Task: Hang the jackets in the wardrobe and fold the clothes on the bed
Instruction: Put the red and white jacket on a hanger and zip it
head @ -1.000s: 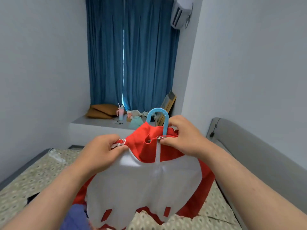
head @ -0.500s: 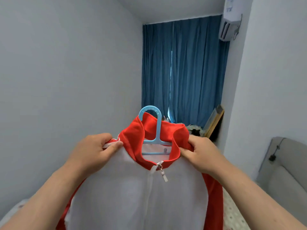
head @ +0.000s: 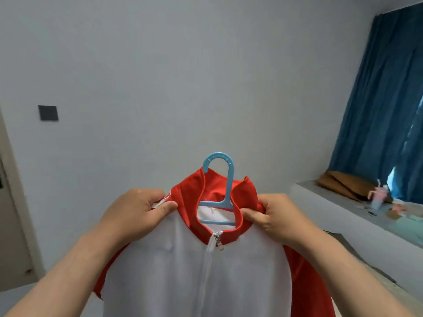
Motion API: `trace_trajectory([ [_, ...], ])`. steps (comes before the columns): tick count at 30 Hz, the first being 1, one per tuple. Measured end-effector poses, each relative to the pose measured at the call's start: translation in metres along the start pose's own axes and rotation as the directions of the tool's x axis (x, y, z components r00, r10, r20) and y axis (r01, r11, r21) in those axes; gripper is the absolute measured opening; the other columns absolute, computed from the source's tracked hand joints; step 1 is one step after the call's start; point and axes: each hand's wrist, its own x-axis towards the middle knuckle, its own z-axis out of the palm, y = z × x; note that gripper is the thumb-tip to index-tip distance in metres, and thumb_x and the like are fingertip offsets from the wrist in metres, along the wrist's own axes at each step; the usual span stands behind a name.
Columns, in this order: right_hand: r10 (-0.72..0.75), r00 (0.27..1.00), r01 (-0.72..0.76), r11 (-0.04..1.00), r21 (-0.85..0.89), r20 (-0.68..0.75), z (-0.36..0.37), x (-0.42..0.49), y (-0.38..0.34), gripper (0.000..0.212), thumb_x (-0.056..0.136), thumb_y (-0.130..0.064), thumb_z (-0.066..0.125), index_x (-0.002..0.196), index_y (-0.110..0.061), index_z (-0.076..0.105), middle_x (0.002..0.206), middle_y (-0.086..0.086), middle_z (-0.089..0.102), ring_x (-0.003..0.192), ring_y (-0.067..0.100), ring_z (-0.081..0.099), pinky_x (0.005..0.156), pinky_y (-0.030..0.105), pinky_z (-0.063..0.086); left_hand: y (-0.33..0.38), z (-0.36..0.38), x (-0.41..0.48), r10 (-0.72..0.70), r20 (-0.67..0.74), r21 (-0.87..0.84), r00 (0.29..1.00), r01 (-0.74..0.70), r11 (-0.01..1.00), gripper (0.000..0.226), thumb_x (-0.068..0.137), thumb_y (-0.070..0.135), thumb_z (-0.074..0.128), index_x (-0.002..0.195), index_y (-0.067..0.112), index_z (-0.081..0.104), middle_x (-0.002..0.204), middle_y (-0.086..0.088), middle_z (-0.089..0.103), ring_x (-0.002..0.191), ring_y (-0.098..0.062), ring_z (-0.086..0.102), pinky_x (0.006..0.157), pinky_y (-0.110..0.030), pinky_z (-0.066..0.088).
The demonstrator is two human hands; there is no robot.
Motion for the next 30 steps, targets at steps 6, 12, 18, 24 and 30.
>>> trace_trajectory([
  [6,-0.212,0.967,0.210,0.977,0.025,0.143,0.094,0.052,-0.094,0.026,0.088,-0.054,0.066,0.079,-0.031,0.056,0.058,-0.019,0.054,0.055,0.002,0.045,0.055,0.027,0.039,-0.085,-0.075,-0.079,-0.321,-0.059,0.061,0.945,0.324,0.944,0.051,0.076,0.062,0.049,0.064,0.014,0.058,0.059,0.002,0.060,0.064,-0.017,0.058,0.064,-0.041,0.048],
  [12,-0.309,0.917,0.300,0.951,0.074,0.252,0.188,0.096,-0.192,0.049,0.086,-0.057,0.065,0.074,-0.011,0.056,0.059,-0.001,0.053,0.054,0.008,0.040,0.057,0.036,0.040,-0.162,-0.150,-0.148,-0.502,-0.171,0.186,0.848,0.529,0.828,0.052,0.084,0.064,0.059,0.058,0.020,0.052,0.058,0.006,0.059,0.062,-0.014,0.057,0.060,-0.035,0.047],
  [18,-0.441,0.810,0.431,0.895,0.117,0.388,0.285,0.122,-0.289,0.055,0.083,-0.064,0.060,0.068,-0.011,0.053,0.055,-0.001,0.050,0.053,0.012,0.042,0.059,0.039,0.044,-0.223,-0.213,-0.225,-0.653,-0.263,0.228,0.710,0.703,0.674,0.053,0.082,0.063,0.061,0.058,0.017,0.050,0.059,0.006,0.058,0.058,-0.012,0.054,0.056,-0.034,0.042],
  [24,-0.593,0.663,0.547,0.801,0.244,0.457,0.366,0.132,-0.372,0.058,0.080,-0.065,0.061,0.061,-0.014,0.042,0.052,-0.001,0.042,0.051,0.013,0.035,0.053,0.033,0.033,-0.242,-0.259,-0.303,-0.755,-0.400,0.258,0.519,0.855,0.451,0.059,0.085,0.069,0.052,0.061,0.015,0.043,0.059,0.001,0.055,0.061,-0.014,0.054,0.057,-0.033,0.039],
  [30,-0.731,0.501,0.614,0.677,0.405,0.463,0.428,0.144,-0.446,0.066,0.061,-0.082,0.047,0.057,-0.016,0.041,0.048,-0.008,0.046,0.048,0.011,0.038,0.050,0.031,0.034,-0.234,-0.295,-0.351,-0.785,-0.496,0.293,0.370,0.923,0.250,0.069,0.068,0.084,0.029,0.069,0.020,0.056,0.065,0.007,0.059,0.066,-0.009,0.055,0.060,-0.032,0.043],
])
